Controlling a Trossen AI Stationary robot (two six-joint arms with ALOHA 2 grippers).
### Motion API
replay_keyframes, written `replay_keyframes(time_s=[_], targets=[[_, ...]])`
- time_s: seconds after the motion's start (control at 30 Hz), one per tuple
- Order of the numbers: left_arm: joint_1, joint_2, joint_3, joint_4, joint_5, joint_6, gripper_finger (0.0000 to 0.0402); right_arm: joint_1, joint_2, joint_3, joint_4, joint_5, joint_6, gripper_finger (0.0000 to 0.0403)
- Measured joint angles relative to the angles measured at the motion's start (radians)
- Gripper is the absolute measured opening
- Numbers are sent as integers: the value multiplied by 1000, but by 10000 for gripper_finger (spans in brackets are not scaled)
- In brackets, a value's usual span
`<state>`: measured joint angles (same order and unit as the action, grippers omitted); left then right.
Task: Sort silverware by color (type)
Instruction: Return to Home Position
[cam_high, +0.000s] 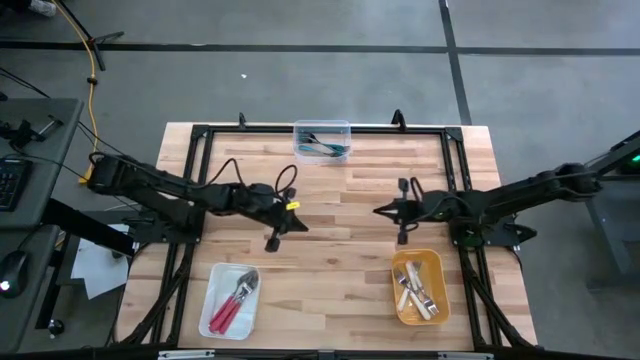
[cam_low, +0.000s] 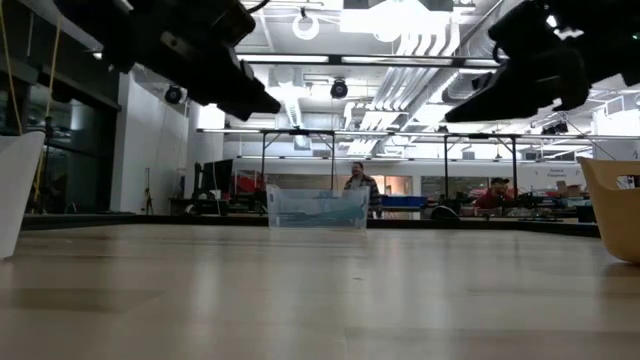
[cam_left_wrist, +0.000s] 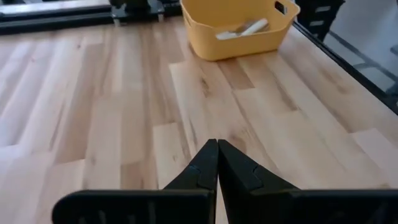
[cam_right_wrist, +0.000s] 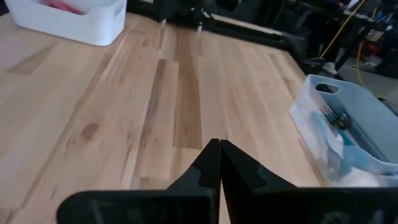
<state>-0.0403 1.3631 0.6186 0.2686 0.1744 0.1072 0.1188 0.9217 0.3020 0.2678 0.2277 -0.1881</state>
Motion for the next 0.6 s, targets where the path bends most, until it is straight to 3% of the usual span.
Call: replay_keyframes(time_s=[0.3,0.6], targets=[[49,-89,-139,197,0,3,1,-17,-235,-118,-3,0,-2,0],[85,-274,-239,198,0,-1,1,-17,-425,-155,-82,0,-12,0]])
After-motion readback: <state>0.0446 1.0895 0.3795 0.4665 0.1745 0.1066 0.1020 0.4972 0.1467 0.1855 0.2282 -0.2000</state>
